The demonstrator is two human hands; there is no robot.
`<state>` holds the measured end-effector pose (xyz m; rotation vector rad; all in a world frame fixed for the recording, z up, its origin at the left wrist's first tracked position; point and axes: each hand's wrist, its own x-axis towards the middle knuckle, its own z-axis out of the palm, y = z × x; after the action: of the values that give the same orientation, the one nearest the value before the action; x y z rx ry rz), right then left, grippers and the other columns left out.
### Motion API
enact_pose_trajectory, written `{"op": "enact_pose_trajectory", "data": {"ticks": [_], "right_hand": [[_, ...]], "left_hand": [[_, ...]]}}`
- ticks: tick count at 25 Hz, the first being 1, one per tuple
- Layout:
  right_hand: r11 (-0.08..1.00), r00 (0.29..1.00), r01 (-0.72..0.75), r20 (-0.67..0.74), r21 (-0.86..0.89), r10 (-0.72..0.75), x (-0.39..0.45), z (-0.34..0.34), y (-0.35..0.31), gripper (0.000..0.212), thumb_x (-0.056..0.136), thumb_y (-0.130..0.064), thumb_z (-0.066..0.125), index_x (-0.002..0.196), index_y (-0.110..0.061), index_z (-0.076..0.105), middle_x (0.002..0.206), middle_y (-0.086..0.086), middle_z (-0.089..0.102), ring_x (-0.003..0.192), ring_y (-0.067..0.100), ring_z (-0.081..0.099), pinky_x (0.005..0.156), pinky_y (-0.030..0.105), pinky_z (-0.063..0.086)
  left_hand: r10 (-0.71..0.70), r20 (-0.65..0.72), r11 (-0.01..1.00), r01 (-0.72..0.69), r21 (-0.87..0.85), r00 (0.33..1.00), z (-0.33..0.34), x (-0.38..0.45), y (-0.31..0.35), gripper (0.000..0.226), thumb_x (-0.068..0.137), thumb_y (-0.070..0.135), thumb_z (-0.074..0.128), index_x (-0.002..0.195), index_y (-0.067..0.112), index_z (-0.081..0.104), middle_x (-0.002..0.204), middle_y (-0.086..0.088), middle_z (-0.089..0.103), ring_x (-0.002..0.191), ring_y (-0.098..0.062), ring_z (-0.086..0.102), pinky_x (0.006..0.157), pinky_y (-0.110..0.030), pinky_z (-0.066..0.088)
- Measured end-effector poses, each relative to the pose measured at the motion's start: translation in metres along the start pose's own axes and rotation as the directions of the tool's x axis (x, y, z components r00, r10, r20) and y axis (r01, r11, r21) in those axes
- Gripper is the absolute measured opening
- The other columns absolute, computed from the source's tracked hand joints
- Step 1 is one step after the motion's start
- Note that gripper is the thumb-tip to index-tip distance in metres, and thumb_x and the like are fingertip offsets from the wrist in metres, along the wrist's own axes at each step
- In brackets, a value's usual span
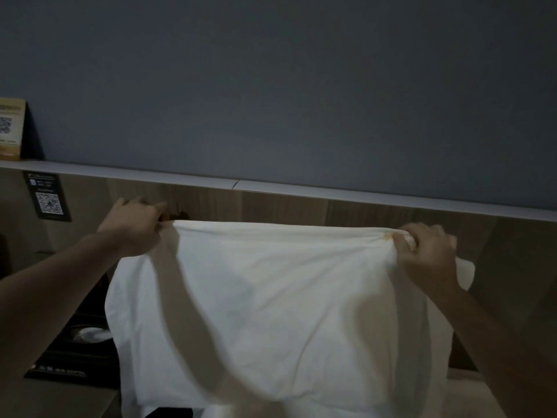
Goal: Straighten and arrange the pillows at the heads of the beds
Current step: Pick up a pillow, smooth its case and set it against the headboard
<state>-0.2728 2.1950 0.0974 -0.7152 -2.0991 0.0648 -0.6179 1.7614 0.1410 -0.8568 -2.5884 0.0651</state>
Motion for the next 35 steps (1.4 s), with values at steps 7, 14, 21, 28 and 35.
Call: {"op": "enact_pose_trajectory", "data": {"ticks": [7, 14, 21, 28, 35], "right_hand": [[0.998, 0.996, -0.053, 0.067, -0.036, 0.056, 0.003, 0.006, 0.015, 0.034, 0.086, -0.051, 0.060, 0.094, -0.024, 0.078, 0.097, -0.001, 0.075, 0.104, 0.032, 0.053, 0.089, 0.042, 0.030], [0.998, 0.996, -0.036, -0.080, 0.046, 0.039, 0.006, 0.013, 0.018, 0.021, 0.086, -0.040, 0.074, 0.087, -0.020, 0.082, 0.085, -0.001, 0.071, 0.086, 0.026, 0.048, 0.080, 0.044, 0.042], [0.982, 0.989, -0.088, -0.099, 0.169, 0.105, 0.005, 0.018, 0.013, 0.009, 0.092, -0.025, 0.075, 0.091, -0.018, 0.079, 0.095, 0.004, 0.073, 0.096, 0.027, 0.051, 0.087, 0.043, 0.042], [0.992, 0.988, 0.040, -0.156, 0.123, -0.021, -0.026, 0.022, 0.011, 0.029, 0.090, -0.028, 0.067, 0.113, -0.012, 0.075, 0.124, 0.012, 0.070, 0.122, 0.032, 0.056, 0.109, 0.039, 0.033], [0.852, 0.900, -0.378, -0.069, 0.362, 0.429, -0.136, 0.014, 0.051, 0.081, 0.090, -0.058, 0.064, 0.156, -0.019, 0.039, 0.159, 0.013, 0.044, 0.145, 0.035, 0.042, 0.121, 0.054, 0.034]], "left_hand": [[-0.073, -0.018, 0.991, 0.075, 0.115, 0.997, 0.017, 0.005, 0.009, 0.027, 0.094, 0.040, 0.057, 0.118, 0.032, 0.067, 0.124, 0.000, 0.070, 0.122, -0.026, 0.055, 0.097, -0.040, 0.039], [-0.126, -0.108, 0.991, 0.129, 0.030, 0.986, 0.012, 0.007, -0.008, 0.036, 0.097, 0.053, 0.053, 0.128, 0.039, 0.066, 0.123, -0.002, 0.065, 0.108, -0.032, 0.067, 0.078, -0.038, 0.045], [-0.337, -0.121, 0.923, 0.302, -0.237, 0.934, 0.016, 0.015, 0.005, 0.027, 0.095, 0.036, 0.064, 0.112, 0.016, 0.071, 0.099, -0.022, 0.072, 0.091, -0.046, 0.068, 0.067, -0.038, 0.045], [-0.310, -0.104, 0.799, 0.200, -0.567, 0.945, 0.030, -0.026, 0.029, 0.040, 0.092, 0.028, 0.070, 0.126, 0.012, 0.055, 0.130, -0.018, 0.052, 0.108, -0.042, 0.063, 0.087, -0.051, 0.052], [-0.548, 0.327, 0.280, 0.537, -0.796, 0.770, 0.115, -0.125, 0.009, 0.102, 0.079, 0.066, 0.076, 0.152, 0.007, 0.037, 0.157, -0.019, 0.039, 0.143, -0.041, 0.041, 0.114, -0.058, 0.040]]}}
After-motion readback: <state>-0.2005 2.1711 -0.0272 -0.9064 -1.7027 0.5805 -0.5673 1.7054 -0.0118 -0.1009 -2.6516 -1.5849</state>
